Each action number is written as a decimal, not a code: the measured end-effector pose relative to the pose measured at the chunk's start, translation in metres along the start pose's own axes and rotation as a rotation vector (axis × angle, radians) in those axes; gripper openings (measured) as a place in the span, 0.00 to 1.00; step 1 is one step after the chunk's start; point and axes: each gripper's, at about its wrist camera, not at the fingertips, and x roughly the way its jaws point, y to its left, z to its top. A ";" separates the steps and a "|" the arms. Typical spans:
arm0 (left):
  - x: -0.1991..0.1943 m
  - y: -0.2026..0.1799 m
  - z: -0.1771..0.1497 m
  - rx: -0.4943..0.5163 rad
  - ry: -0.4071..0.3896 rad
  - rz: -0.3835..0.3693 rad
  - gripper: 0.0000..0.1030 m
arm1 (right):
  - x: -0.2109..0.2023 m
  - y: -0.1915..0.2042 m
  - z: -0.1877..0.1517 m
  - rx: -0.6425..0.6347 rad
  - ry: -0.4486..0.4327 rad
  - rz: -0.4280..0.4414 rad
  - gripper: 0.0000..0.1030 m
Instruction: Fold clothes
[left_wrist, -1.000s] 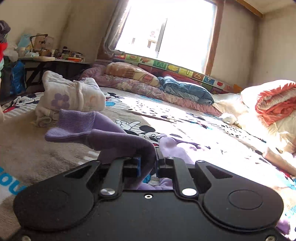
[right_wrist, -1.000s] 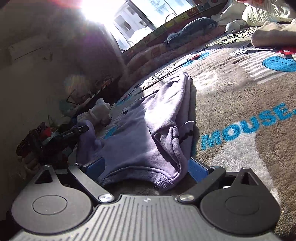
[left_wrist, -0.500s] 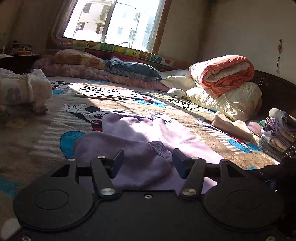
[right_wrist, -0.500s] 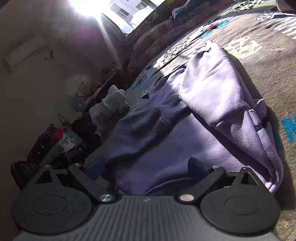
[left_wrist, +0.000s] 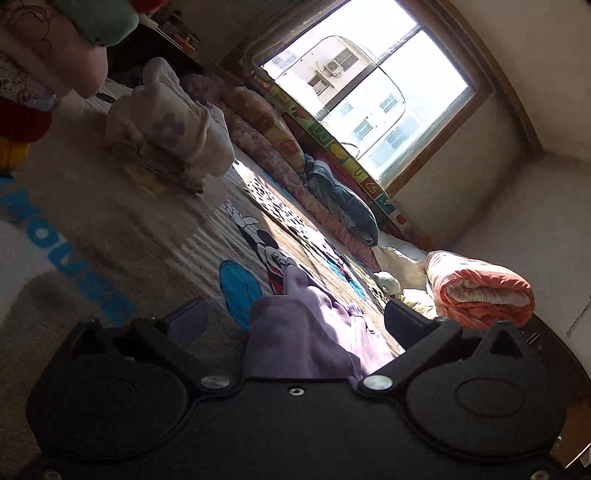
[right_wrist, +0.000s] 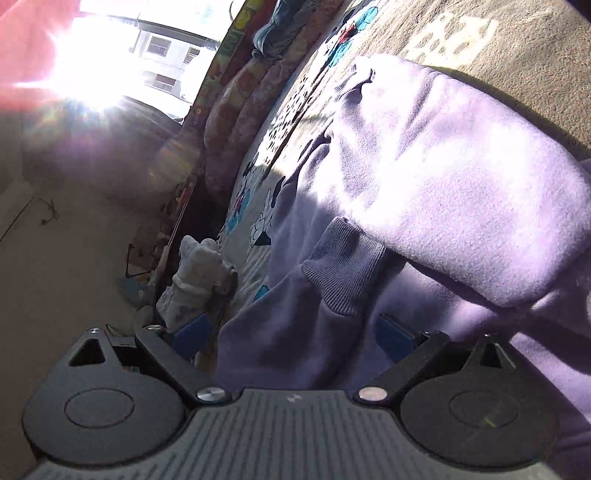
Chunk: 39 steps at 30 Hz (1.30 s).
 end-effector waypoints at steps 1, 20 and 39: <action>-0.001 0.002 0.001 -0.011 -0.012 -0.001 0.99 | 0.003 -0.001 -0.002 0.011 0.000 -0.001 0.89; -0.002 0.017 0.008 -0.055 -0.012 -0.087 0.98 | 0.036 0.009 -0.014 0.040 -0.076 -0.050 0.57; 0.007 0.008 -0.005 -0.007 0.039 -0.090 0.98 | -0.016 0.051 0.032 -0.188 -0.153 0.062 0.08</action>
